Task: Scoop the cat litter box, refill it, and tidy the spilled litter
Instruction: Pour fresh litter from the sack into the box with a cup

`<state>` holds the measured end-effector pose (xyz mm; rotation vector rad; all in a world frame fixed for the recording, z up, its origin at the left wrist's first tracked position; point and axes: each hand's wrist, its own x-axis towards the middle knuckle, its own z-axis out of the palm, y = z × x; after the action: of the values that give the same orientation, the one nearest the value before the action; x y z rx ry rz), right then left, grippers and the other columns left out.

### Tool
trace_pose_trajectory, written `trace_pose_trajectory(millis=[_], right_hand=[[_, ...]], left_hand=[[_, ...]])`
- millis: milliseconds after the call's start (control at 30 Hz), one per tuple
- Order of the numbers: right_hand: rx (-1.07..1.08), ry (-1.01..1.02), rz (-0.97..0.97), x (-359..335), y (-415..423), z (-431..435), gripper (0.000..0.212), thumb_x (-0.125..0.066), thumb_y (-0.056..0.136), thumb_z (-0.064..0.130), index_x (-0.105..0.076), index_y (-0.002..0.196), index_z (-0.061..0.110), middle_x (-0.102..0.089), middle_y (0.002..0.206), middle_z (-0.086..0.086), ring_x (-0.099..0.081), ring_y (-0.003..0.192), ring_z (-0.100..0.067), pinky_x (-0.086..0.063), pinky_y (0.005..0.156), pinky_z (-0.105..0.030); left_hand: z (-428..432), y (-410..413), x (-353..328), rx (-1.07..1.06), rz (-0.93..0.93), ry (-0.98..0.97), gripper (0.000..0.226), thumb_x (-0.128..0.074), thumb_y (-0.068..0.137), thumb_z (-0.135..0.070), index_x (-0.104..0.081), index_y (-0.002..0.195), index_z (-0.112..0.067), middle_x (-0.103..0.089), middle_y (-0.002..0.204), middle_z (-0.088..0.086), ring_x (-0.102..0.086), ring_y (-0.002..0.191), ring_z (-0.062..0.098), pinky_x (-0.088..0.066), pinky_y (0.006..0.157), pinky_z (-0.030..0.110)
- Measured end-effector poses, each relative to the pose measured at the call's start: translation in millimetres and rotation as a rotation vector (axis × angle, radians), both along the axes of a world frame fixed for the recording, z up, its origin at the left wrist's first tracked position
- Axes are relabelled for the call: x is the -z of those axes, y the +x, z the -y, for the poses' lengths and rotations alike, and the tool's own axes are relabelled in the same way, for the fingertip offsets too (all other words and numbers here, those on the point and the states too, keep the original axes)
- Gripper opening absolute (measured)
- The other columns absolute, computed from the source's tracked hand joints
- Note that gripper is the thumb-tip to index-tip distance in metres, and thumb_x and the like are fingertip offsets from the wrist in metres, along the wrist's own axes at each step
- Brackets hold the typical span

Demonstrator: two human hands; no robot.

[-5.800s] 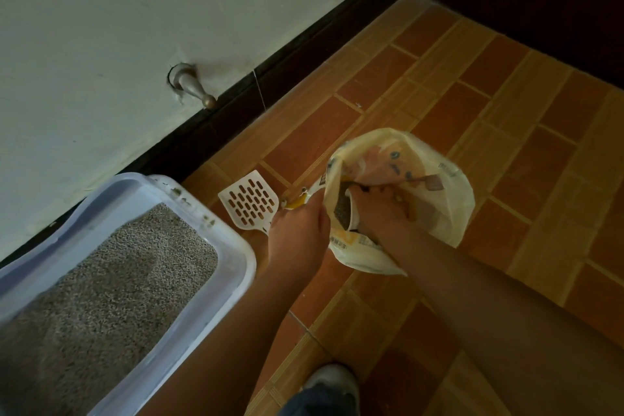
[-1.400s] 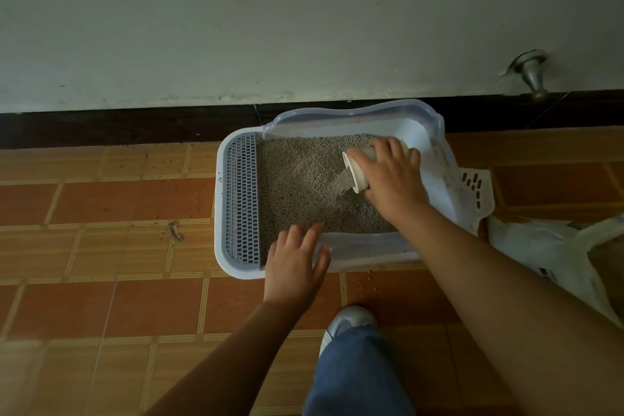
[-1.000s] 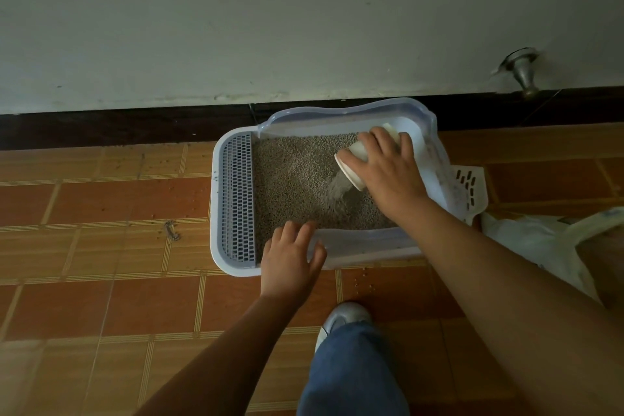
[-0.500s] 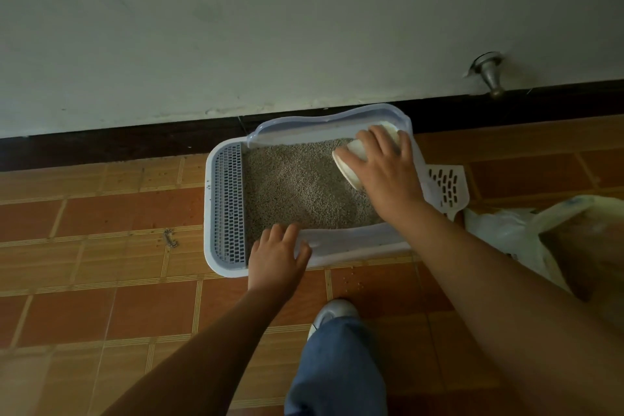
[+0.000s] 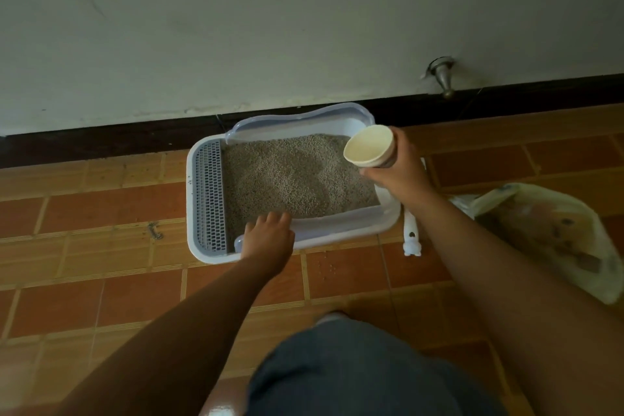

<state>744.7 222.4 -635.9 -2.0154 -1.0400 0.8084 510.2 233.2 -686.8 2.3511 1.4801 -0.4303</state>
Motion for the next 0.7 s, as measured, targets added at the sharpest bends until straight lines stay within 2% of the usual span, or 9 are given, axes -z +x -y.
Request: trace_pose_trajectory(millis=[133,300,433,567,700], right_hand=[[-0.012,0.011,-0.055,-12,16,-15,0.082,-0.081,0.066,0.012,-0.037,0.135,0.019,-0.044,0.132,-0.008,-0.044,0.122,-0.022,-0.043,0.096,-0.035],[-0.001,0.077,-0.150,-17,33,-32,0.082,-0.080,0.066,0.007,-0.036,0.135,0.019,-0.042,0.134,-0.009,-0.043,0.123,-0.022,-0.042,0.102,-0.041],[0.016,0.155,-0.189,-14,44,-28,0.083,-0.080,0.066,0.009,-0.035,0.135,0.019,-0.042,0.135,-0.008,-0.042,0.124,-0.022,-0.041,0.102,-0.039],[0.008,0.234,-0.231,-15,50,-6,0.080,-0.080,0.067,0.007,-0.036,0.134,0.019,-0.043,0.133,-0.005,-0.043,0.120,-0.016,-0.042,0.093,-0.026],[-0.016,0.278,-0.262,-21,51,17,0.078,-0.078,0.069,0.004,-0.035,0.134,0.018,-0.044,0.131,-0.003,-0.043,0.116,-0.011,-0.040,0.082,-0.010]], left_hand=[[-1,9,-5,0.026,-0.049,-0.040,0.039,-0.030,0.098,-0.023,-0.034,0.136,-0.016,-0.043,0.136,0.007,-0.040,0.125,0.023,-0.033,0.105,0.039],[0,25,-4,0.046,-0.070,-0.038,0.038,-0.031,0.098,-0.021,-0.036,0.135,-0.016,-0.043,0.137,0.005,-0.039,0.125,0.021,-0.030,0.105,0.036],[12,43,5,0.032,-0.086,0.063,0.035,-0.033,0.096,-0.020,-0.042,0.130,-0.019,-0.047,0.132,0.002,-0.040,0.122,0.020,-0.028,0.105,0.038],[21,47,11,-0.024,-0.058,0.157,0.036,-0.035,0.094,-0.016,-0.045,0.128,-0.019,-0.049,0.130,0.002,-0.039,0.122,0.021,-0.025,0.108,0.040],[33,43,12,-0.033,-0.014,0.196,0.040,-0.034,0.094,-0.016,-0.040,0.134,-0.018,-0.044,0.135,0.001,-0.036,0.125,0.020,-0.022,0.111,0.039]])
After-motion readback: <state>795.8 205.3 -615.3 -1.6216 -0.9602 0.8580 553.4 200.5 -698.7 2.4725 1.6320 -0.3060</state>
